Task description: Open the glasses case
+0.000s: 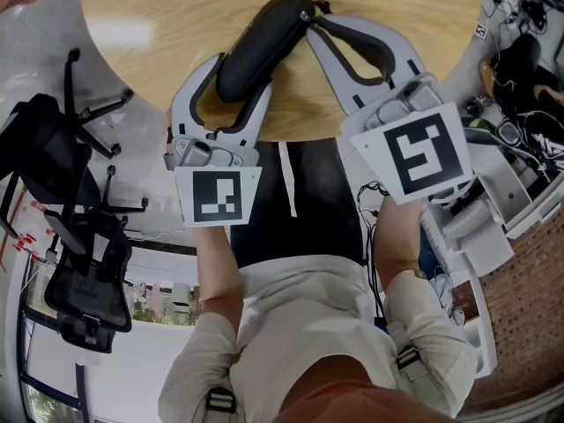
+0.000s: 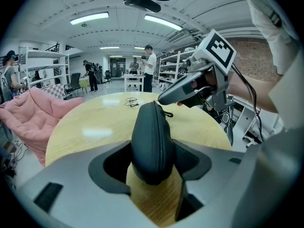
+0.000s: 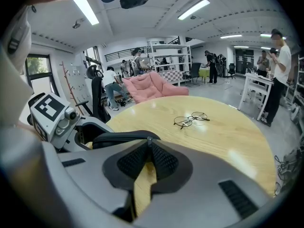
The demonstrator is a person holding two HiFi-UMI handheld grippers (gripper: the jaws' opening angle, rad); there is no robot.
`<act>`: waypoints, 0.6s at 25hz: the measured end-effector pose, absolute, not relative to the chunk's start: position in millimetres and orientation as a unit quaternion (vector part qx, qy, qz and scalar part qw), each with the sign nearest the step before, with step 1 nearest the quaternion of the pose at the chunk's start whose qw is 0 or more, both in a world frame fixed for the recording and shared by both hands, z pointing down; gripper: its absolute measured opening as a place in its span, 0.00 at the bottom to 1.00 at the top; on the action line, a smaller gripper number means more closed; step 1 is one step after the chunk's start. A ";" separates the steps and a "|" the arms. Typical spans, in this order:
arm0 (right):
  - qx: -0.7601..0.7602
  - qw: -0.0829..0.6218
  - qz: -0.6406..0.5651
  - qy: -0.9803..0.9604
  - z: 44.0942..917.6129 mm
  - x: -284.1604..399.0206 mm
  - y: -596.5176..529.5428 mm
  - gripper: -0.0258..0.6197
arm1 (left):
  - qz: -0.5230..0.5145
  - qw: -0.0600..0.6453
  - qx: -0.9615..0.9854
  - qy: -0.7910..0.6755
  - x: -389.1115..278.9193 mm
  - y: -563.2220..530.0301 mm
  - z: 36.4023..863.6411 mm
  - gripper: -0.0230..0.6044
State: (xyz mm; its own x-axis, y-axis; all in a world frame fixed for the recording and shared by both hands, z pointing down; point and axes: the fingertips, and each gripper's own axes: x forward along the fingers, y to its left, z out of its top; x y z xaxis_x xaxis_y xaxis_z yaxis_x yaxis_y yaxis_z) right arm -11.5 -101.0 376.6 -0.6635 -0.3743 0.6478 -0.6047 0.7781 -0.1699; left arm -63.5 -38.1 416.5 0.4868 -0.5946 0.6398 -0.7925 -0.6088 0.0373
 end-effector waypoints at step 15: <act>0.291 0.296 0.214 -0.884 387.3 -2.8 -116.2 0.10 | 0.298 0.170 0.846 -0.409 -62.7 -37.4 416.5 0.49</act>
State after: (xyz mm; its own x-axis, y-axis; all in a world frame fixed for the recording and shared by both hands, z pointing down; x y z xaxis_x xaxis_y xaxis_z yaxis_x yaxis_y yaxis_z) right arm -2.8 -116.2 387.3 -0.6552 -0.3871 0.6488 -0.6411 0.7392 -0.2064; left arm -62.7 -37.4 416.5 0.4878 -0.5902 0.6432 -0.7929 -0.6077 0.0437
